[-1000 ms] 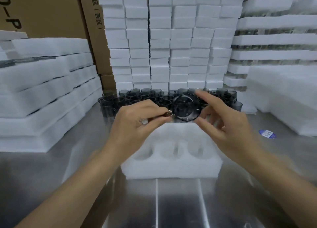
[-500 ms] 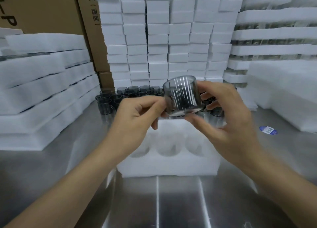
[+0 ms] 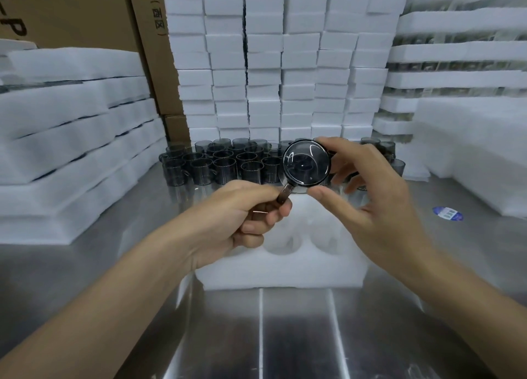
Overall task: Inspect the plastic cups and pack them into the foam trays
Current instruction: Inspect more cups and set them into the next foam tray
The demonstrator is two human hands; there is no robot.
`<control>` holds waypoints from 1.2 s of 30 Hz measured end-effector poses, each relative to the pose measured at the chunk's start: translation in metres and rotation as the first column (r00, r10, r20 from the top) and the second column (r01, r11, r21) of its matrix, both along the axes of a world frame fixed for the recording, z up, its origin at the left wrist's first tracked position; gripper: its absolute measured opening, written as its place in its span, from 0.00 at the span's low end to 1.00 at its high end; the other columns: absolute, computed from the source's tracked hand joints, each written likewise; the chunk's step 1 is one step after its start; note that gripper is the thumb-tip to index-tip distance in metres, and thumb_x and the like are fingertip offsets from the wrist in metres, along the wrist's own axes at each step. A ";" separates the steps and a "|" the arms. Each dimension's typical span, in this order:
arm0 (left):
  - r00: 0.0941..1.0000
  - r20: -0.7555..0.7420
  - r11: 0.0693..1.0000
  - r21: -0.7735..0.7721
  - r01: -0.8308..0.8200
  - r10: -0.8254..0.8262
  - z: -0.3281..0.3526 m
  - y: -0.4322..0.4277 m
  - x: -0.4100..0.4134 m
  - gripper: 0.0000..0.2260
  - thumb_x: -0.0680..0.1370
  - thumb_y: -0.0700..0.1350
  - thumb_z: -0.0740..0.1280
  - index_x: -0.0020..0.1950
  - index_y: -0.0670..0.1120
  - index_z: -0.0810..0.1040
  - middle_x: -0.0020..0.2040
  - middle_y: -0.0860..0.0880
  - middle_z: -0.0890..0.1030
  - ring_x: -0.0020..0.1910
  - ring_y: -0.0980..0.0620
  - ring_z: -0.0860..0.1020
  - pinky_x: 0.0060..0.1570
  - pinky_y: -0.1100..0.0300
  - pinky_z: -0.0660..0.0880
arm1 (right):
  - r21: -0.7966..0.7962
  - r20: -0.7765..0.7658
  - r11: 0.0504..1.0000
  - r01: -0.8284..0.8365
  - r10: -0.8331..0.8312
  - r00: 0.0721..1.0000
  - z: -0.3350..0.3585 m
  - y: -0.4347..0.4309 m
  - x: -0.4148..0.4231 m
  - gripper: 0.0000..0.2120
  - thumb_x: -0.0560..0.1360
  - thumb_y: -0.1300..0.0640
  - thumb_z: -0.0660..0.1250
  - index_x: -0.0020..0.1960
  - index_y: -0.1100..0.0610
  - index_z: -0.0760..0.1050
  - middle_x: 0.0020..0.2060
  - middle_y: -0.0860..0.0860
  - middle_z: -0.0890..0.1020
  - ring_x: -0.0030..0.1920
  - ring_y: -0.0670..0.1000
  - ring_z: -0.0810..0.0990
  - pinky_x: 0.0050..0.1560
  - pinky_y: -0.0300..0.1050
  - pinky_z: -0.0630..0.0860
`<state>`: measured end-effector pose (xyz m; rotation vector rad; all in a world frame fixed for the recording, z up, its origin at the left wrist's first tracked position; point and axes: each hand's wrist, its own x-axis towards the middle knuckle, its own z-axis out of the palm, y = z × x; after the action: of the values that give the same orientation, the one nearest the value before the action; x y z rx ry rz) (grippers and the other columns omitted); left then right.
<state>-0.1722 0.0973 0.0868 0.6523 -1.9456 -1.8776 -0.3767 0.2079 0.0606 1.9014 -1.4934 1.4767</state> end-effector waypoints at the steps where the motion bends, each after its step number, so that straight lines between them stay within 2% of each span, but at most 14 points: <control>1: 1.000 -0.005 1.000 0.001 -0.012 0.012 0.000 -0.001 0.000 0.18 0.86 0.45 0.63 0.38 0.48 0.82 0.34 0.51 0.72 0.25 0.58 0.59 0.25 0.65 0.55 | -0.007 -0.005 1.000 0.000 0.000 1.000 0.000 0.000 0.000 0.25 0.79 0.45 0.73 0.74 0.48 0.73 0.58 0.42 0.78 0.57 0.48 0.79 0.55 0.35 0.73; 4: 0.998 -0.021 0.998 -0.018 -0.057 0.057 0.001 -0.001 0.000 0.17 0.86 0.49 0.66 0.37 0.48 0.82 0.33 0.52 0.72 0.26 0.58 0.60 0.26 0.64 0.55 | -0.019 -0.016 1.000 -0.025 0.024 1.000 0.001 0.002 0.001 0.28 0.77 0.49 0.77 0.73 0.49 0.72 0.64 0.43 0.77 0.62 0.49 0.79 0.56 0.43 0.78; 8: 0.987 -0.091 0.971 -0.189 -0.149 0.134 0.002 0.002 0.001 0.18 0.84 0.57 0.69 0.37 0.49 0.84 0.34 0.50 0.72 0.27 0.55 0.62 0.29 0.62 0.58 | -0.062 -0.073 0.997 0.037 -0.042 0.996 -0.001 0.002 0.006 0.31 0.75 0.53 0.80 0.74 0.49 0.72 0.64 0.46 0.78 0.63 0.44 0.77 0.58 0.39 0.77; 11: 0.915 -0.340 0.903 -0.286 -0.319 0.216 -0.002 0.008 -0.003 0.16 0.83 0.57 0.69 0.42 0.50 0.86 0.35 0.50 0.75 0.30 0.54 0.67 0.31 0.64 0.62 | -0.073 0.157 0.997 -0.017 0.028 0.987 0.000 0.003 0.013 0.28 0.72 0.55 0.82 0.67 0.47 0.73 0.59 0.43 0.81 0.60 0.49 0.82 0.57 0.39 0.78; 13: 0.859 -0.464 0.814 -0.401 -0.421 0.216 -0.005 0.011 -0.003 0.05 0.80 0.49 0.70 0.51 0.52 0.85 0.42 0.52 0.80 0.37 0.56 0.74 0.34 0.66 0.70 | -0.068 0.345 0.993 -0.101 0.118 0.931 0.002 0.004 0.018 0.28 0.71 0.58 0.83 0.63 0.48 0.72 0.56 0.44 0.83 0.59 0.52 0.84 0.56 0.45 0.80; 15: 0.876 -0.443 0.669 -0.593 -0.447 0.192 -0.012 0.012 -0.003 0.18 0.77 0.44 0.73 0.66 0.56 0.81 0.58 0.59 0.82 0.54 0.56 0.80 0.44 0.59 0.78 | -0.065 0.528 0.971 -0.232 0.231 0.818 0.005 0.005 0.025 0.26 0.71 0.57 0.83 0.61 0.52 0.72 0.54 0.48 0.86 0.56 0.53 0.86 0.55 0.47 0.83; 17: 0.904 -0.387 0.539 -0.730 -0.420 0.181 -0.016 0.013 -0.003 0.30 0.77 0.46 0.77 0.76 0.59 0.73 0.70 0.61 0.77 0.69 0.54 0.77 0.56 0.55 0.79 | -0.075 0.696 0.918 -0.390 0.328 0.638 0.007 0.005 0.032 0.23 0.72 0.52 0.80 0.60 0.54 0.73 0.54 0.52 0.88 0.55 0.52 0.87 0.53 0.45 0.83; 19: 0.905 -0.392 0.527 -0.740 -0.418 0.166 -0.018 0.016 -0.006 0.34 0.77 0.49 0.80 0.79 0.60 0.70 0.73 0.62 0.76 0.75 0.54 0.73 0.63 0.51 0.78 | -0.074 0.803 0.854 -0.515 0.358 0.477 0.007 0.006 0.038 0.22 0.73 0.47 0.76 0.62 0.55 0.76 0.57 0.55 0.88 0.59 0.55 0.87 0.54 0.46 0.84; 22: 0.858 -0.485 0.504 -0.706 -0.498 0.169 -0.017 0.016 -0.007 0.30 0.77 0.47 0.80 0.77 0.58 0.74 0.71 0.61 0.79 0.74 0.51 0.75 0.65 0.48 0.78 | -0.025 0.876 0.792 -0.610 0.312 0.369 0.008 0.005 0.041 0.33 0.75 0.41 0.72 0.70 0.63 0.74 0.61 0.59 0.86 0.63 0.59 0.85 0.55 0.47 0.84; 24: 0.835 -0.520 0.454 -0.709 -0.539 0.178 -0.015 0.015 -0.005 0.29 0.77 0.44 0.80 0.76 0.57 0.77 0.69 0.62 0.80 0.73 0.50 0.76 0.64 0.54 0.78 | -0.026 0.892 0.776 -0.631 0.303 0.336 0.009 0.006 0.042 0.36 0.74 0.40 0.72 0.71 0.65 0.73 0.62 0.58 0.85 0.63 0.57 0.85 0.51 0.46 0.83; 27: 0.812 -0.548 0.378 -0.721 -0.581 0.202 -0.011 0.016 -0.002 0.28 0.76 0.46 0.81 0.75 0.57 0.78 0.68 0.61 0.81 0.71 0.49 0.76 0.62 0.59 0.76 | -0.049 0.869 0.802 -0.595 0.328 0.371 0.009 0.007 0.045 0.33 0.72 0.44 0.76 0.74 0.51 0.72 0.60 0.56 0.85 0.61 0.55 0.85 0.51 0.45 0.82; 30: 0.810 -0.560 0.312 -0.748 -0.586 0.177 -0.008 0.019 -0.002 0.27 0.77 0.51 0.79 0.76 0.56 0.77 0.67 0.56 0.80 0.69 0.47 0.76 0.60 0.60 0.76 | -0.049 0.855 0.856 -0.514 0.302 0.422 0.007 0.006 0.044 0.38 0.68 0.47 0.81 0.74 0.42 0.70 0.56 0.56 0.85 0.59 0.54 0.86 0.51 0.43 0.82; 33: 0.810 -0.562 0.335 -0.740 -0.583 0.167 -0.009 0.022 -0.003 0.31 0.77 0.51 0.80 0.78 0.56 0.73 0.68 0.57 0.78 0.71 0.46 0.76 0.62 0.58 0.77 | -0.078 0.881 0.833 -0.548 0.314 0.353 0.012 0.008 0.045 0.32 0.72 0.47 0.78 0.74 0.46 0.72 0.56 0.58 0.86 0.56 0.53 0.87 0.49 0.42 0.82; 36: 0.811 -0.555 0.409 -0.707 -0.577 0.186 -0.009 0.021 -0.004 0.31 0.76 0.50 0.81 0.77 0.58 0.74 0.69 0.60 0.79 0.74 0.48 0.75 0.63 0.55 0.78 | -0.079 0.917 0.744 -0.664 0.316 0.244 0.016 0.009 0.042 0.27 0.78 0.46 0.69 0.74 0.54 0.73 0.60 0.60 0.85 0.56 0.54 0.86 0.48 0.43 0.82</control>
<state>-0.1763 0.1186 0.0778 0.3042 -1.8854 -0.4917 -0.3344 0.2168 0.0764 1.9224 -1.5927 3.1612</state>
